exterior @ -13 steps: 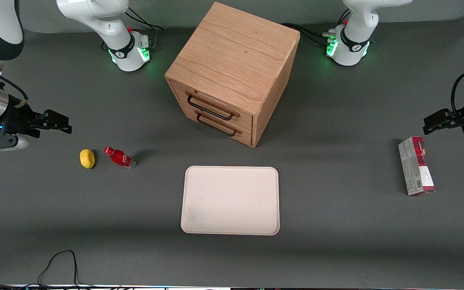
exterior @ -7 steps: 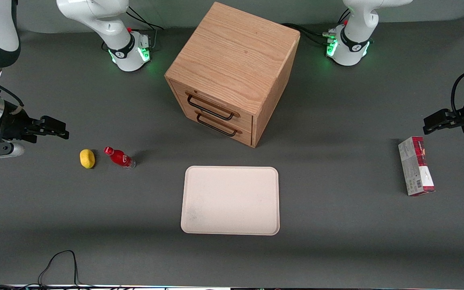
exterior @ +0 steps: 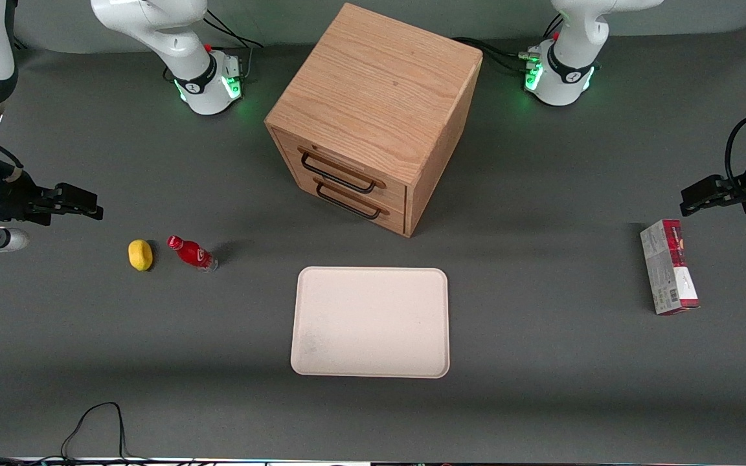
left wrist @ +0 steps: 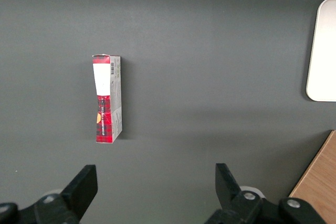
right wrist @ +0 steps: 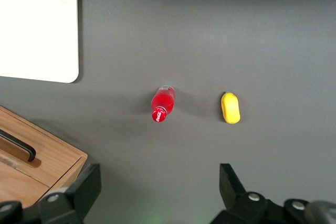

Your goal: Place coke bottle on tray

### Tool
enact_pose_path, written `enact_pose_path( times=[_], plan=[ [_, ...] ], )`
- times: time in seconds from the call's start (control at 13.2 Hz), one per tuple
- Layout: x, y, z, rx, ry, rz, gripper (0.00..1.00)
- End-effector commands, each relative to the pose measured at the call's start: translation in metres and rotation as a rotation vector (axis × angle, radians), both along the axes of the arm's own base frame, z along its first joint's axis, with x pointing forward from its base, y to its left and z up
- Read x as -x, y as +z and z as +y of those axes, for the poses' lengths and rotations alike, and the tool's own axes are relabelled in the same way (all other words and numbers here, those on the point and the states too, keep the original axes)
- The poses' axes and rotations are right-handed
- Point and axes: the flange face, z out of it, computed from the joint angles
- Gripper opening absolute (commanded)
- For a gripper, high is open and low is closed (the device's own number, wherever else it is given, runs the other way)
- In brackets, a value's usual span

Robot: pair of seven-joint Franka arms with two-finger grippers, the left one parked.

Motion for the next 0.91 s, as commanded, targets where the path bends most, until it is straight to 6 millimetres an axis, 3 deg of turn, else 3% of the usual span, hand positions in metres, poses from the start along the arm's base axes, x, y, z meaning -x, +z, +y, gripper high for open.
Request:
enact_pose_path(
  times=[0.0,0.3,0.46,0.68,0.83],
  plan=[
    [-0.016,0.003,0.004,-0.018,0.005,0.018,1.00],
    [-0.021,-0.003,0.007,-0.017,0.008,0.025,1.00],
    [-0.042,-0.011,0.020,-0.048,-0.030,0.017,1.00],
    [-0.071,-0.037,0.075,-0.038,-0.076,0.031,1.00],
    [-0.075,-0.042,0.078,-0.032,-0.074,0.034,1.00]
  ],
)
